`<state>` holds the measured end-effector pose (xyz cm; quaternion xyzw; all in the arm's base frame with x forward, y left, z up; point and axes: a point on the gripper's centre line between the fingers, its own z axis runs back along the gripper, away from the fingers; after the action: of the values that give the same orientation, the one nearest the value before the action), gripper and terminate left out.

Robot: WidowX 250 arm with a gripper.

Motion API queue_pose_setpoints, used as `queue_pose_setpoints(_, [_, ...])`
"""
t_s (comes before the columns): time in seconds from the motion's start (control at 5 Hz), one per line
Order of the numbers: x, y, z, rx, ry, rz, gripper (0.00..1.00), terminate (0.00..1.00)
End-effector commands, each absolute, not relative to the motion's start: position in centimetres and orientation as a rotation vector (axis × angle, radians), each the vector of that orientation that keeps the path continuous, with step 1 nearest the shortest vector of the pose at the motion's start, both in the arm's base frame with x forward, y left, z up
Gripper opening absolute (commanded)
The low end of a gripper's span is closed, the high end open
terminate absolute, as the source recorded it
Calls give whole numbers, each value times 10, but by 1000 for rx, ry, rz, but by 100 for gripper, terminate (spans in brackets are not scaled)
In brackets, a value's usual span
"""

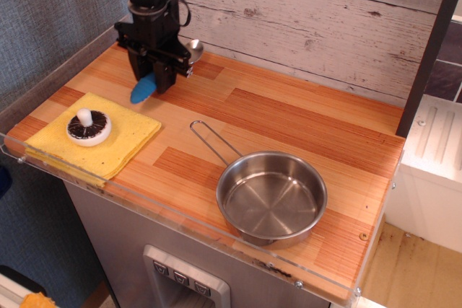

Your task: Move the spoon to top of the yellow cloth.

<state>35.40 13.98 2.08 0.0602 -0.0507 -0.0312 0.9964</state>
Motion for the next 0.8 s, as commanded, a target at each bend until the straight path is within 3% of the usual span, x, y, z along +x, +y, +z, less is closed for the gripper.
queue_pose_setpoints(0.0, [359,152,46,121,-142,-82,100,0])
queue_pose_setpoints(0.2, [359,148,61,111,-179,-131,100,0])
queue_pose_setpoints(0.6, [328,118,122,79,-272,-199,100,0])
